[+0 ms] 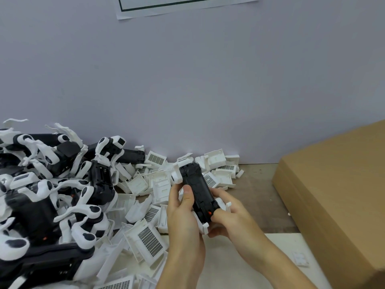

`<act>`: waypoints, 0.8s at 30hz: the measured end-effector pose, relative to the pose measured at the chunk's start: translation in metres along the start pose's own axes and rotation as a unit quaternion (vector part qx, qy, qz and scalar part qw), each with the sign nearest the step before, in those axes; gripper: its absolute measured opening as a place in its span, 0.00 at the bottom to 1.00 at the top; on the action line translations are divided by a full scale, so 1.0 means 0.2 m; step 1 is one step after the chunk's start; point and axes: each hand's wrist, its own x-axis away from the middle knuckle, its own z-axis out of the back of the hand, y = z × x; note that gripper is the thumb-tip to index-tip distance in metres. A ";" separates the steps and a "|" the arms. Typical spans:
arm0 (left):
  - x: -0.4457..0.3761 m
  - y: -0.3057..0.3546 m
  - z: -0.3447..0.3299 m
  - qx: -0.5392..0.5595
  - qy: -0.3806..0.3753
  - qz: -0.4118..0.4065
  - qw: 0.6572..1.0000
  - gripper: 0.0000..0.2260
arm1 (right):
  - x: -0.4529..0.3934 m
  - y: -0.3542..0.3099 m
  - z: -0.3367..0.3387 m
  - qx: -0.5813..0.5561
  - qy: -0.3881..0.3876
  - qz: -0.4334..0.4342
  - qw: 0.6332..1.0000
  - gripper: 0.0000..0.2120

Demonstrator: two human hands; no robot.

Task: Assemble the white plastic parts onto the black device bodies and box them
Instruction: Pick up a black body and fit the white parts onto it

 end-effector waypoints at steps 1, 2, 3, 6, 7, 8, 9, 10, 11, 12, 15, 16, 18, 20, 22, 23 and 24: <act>0.00 0.00 0.00 -0.004 -0.001 0.000 1.000 0.10 | 0.00 0.00 0.00 0.005 0.003 0.000 1.000 0.26; 0.00 -0.01 0.00 -0.008 -0.003 -0.002 1.000 0.10 | -0.01 0.00 0.00 0.008 0.005 -0.001 1.000 0.27; -0.01 -0.01 0.00 -0.013 -0.005 -0.004 1.000 0.09 | -0.01 0.01 0.00 0.010 0.006 -0.001 1.000 0.26; 0.00 -0.01 0.00 -0.020 -0.007 -0.003 1.000 0.09 | 0.00 0.00 0.00 0.005 0.015 -0.003 1.000 0.24; 0.00 -0.01 0.00 -0.019 -0.007 -0.002 1.000 0.09 | 0.00 0.00 -0.01 0.003 0.018 -0.005 1.000 0.23; 0.00 -0.01 0.00 -0.020 -0.010 -0.002 1.000 0.09 | 0.00 0.00 -0.01 0.003 0.022 -0.007 1.000 0.21; 0.00 -0.01 0.00 -0.021 -0.013 -0.003 1.000 0.09 | 0.00 0.00 -0.01 0.005 0.026 -0.006 1.000 0.19; 0.00 -0.01 0.00 -0.021 -0.013 -0.004 1.000 0.09 | 0.00 -0.01 -0.01 0.009 0.031 -0.007 0.999 0.17; 0.00 -0.01 0.00 -0.022 -0.010 -0.004 1.000 0.09 | 0.00 -0.01 -0.01 0.017 0.037 -0.008 0.999 0.18; 0.00 -0.01 -0.01 -0.021 -0.009 -0.004 1.000 0.09 | 0.00 -0.01 -0.01 0.026 0.046 -0.006 0.999 0.18; 0.00 -0.01 -0.01 -0.025 -0.010 -0.006 1.000 0.09 | 0.00 -0.01 -0.01 0.048 0.053 0.002 0.997 0.14; 0.00 -0.01 0.00 -0.029 -0.008 -0.009 1.000 0.09 | 0.00 -0.01 -0.01 0.043 0.045 0.000 0.998 0.14; 0.00 -0.01 0.00 -0.032 -0.006 -0.014 0.999 0.09 | 0.01 -0.01 -0.01 0.026 0.025 -0.003 0.999 0.15; 0.00 -0.01 0.00 -0.025 -0.006 -0.015 1.000 0.09 | 0.01 -0.01 -0.01 0.005 0.012 -0.008 1.000 0.21; 0.00 -0.01 0.00 -0.018 -0.005 -0.012 1.000 0.09 | 0.00 0.00 0.00 0.001 0.010 -0.003 1.000 0.24; 0.00 -0.01 0.00 -0.016 -0.005 -0.011 1.000 0.09 | 0.00 0.01 0.00 0.002 0.009 0.000 1.000 0.23; 0.00 -0.01 0.00 -0.014 -0.005 -0.011 1.000 0.09 | 0.00 0.01 0.00 0.001 0.009 0.001 1.000 0.23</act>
